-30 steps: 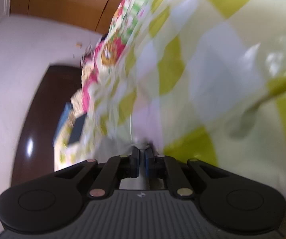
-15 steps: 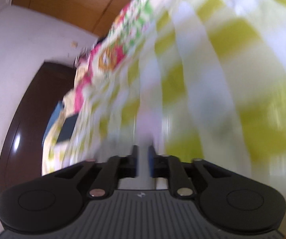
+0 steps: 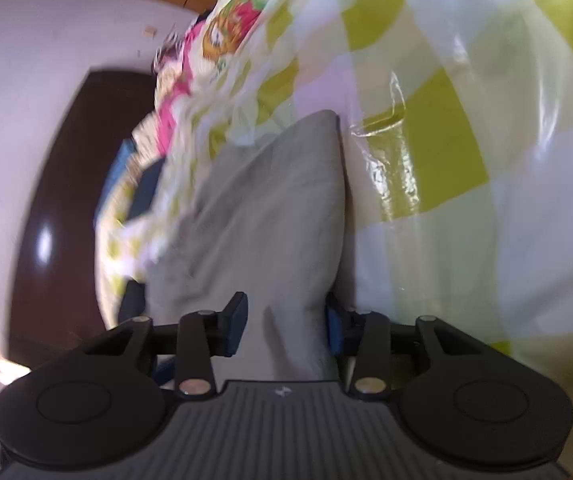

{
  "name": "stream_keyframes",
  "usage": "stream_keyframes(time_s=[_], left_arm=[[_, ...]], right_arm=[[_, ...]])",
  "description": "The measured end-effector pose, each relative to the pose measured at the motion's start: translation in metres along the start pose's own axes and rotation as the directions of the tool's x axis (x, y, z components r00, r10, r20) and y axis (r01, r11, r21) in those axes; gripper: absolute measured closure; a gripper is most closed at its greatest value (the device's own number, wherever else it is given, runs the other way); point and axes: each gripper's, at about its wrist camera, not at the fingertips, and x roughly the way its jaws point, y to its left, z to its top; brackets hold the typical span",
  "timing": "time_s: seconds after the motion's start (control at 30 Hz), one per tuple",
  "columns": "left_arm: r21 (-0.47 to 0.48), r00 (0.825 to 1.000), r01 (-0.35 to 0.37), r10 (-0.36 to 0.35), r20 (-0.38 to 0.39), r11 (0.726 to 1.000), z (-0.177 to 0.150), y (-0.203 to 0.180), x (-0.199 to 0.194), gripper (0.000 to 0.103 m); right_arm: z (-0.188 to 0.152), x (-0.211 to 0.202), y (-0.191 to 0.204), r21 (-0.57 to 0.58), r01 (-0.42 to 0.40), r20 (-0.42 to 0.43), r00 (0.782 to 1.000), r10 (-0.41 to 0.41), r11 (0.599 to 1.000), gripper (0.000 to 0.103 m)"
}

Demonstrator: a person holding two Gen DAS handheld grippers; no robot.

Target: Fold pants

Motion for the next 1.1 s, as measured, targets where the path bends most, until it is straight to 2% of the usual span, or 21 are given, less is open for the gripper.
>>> stream_keyframes(time_s=[0.1, 0.17, 0.23, 0.3, 0.4, 0.5, 0.57, 0.7, 0.8, 0.83, 0.87, 0.9, 0.97, 1.03, 1.1], left_arm=[[0.010, 0.999, -0.046, 0.046, 0.019, 0.999, 0.004, 0.011, -0.003, 0.018], [0.006, 0.996, -0.088, 0.088, 0.016, 0.996, 0.007, 0.021, 0.000, 0.018], [-0.018, 0.993, -0.113, 0.113, -0.040, 0.993, 0.008, 0.033, 0.012, 0.017], [-0.041, 0.990, -0.108, 0.104, -0.095, 0.993, 0.005, 0.036, 0.023, 0.017], [-0.055, 0.994, -0.068, 0.063, -0.092, 0.996, 0.006, 0.024, 0.026, 0.016], [-0.025, 0.998, -0.008, 0.006, -0.067, 1.000, 0.014, -0.001, 0.030, 0.016], [-0.011, 0.999, 0.001, -0.001, -0.038, 1.000, 0.019, -0.010, 0.029, 0.016], [-0.027, 0.995, -0.086, 0.087, 0.049, 0.996, 0.031, -0.012, 0.023, 0.016], [-0.077, 0.980, -0.165, 0.173, 0.102, 0.983, 0.038, -0.005, 0.029, 0.016], [-0.059, 0.971, -0.211, 0.217, 0.102, 0.976, 0.038, -0.005, 0.037, 0.016], [-0.041, 0.964, -0.252, 0.255, 0.082, 0.967, 0.038, -0.005, 0.046, 0.016], [-0.028, 0.959, -0.281, 0.282, 0.030, 0.959, 0.037, -0.002, 0.060, 0.016], [-0.050, 0.957, -0.290, 0.288, -0.040, 0.956, 0.034, 0.009, 0.077, 0.012], [-0.102, 0.957, -0.290, 0.287, -0.043, 0.952, 0.033, 0.017, 0.071, 0.011], [-0.119, 0.947, -0.319, 0.321, -0.008, 0.940, 0.034, 0.019, 0.057, 0.011]], right_arm=[[-0.003, 0.003, 0.008, -0.002, -0.012, 0.016, 1.000, 0.012, 1.000, 0.096], [-0.004, 0.002, 0.016, -0.031, -0.021, 0.052, 0.998, 0.022, 0.999, 0.098], [-0.002, 0.005, 0.011, -0.019, 0.058, 0.070, 0.996, -0.057, 0.998, 0.098], [0.001, -0.001, -0.004, 0.034, 0.051, 0.071, 0.996, -0.053, 0.998, 0.099], [0.003, -0.030, -0.006, 0.010, 0.067, 0.126, 0.990, -0.068, 0.998, 0.099], [0.004, -0.060, -0.013, 0.023, 0.094, 0.178, 0.979, -0.097, 0.995, 0.099], [0.003, -0.080, -0.019, 0.043, 0.117, 0.203, 0.971, -0.124, 0.992, 0.099], [-0.002, -0.106, -0.023, 0.060, 0.154, 0.239, 0.957, -0.164, 0.986, 0.099], [-0.005, -0.104, -0.022, 0.051, 0.203, 0.226, 0.951, -0.209, 0.978, 0.097], [-0.006, -0.100, -0.019, 0.035, 0.214, 0.224, 0.950, -0.216, 0.976, 0.092], [-0.005, -0.097, -0.018, 0.034, 0.213, 0.217, 0.952, -0.216, 0.976, 0.092], [-0.005, -0.094, -0.018, 0.041, 0.208, 0.211, 0.954, -0.212, 0.977, 0.092], [-0.005, -0.084, -0.016, 0.031, 0.205, 0.195, 0.959, -0.207, 0.978, 0.091], [-0.005, -0.080, -0.016, 0.032, 0.251, 0.188, 0.949, -0.252, 0.968, 0.091], [-0.006, -0.081, -0.011, 0.043, 0.241, 0.208, 0.947, -0.245, 0.970, 0.093]])
